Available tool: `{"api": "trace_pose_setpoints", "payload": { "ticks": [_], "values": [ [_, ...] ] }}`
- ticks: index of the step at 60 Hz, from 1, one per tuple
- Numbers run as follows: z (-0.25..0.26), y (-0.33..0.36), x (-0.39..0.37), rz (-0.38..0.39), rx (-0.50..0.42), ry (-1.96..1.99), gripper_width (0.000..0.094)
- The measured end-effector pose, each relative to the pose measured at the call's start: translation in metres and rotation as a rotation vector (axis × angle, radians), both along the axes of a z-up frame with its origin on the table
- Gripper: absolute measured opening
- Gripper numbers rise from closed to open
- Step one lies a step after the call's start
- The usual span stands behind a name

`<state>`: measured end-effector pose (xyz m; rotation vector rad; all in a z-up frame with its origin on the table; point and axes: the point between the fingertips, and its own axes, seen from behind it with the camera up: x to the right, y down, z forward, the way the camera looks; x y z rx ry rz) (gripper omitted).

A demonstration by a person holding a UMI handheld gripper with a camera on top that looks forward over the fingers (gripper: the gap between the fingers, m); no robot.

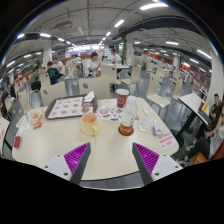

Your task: Pour water

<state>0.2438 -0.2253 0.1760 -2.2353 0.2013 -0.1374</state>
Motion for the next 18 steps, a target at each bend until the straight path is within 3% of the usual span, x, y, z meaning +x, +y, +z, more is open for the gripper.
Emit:
{"api": "trace_pose_setpoints", "payload": {
  "ticks": [18],
  "values": [
    [0.014,-0.019,0.002,0.021,0.004,-0.047,0.0849]
  ]
}}
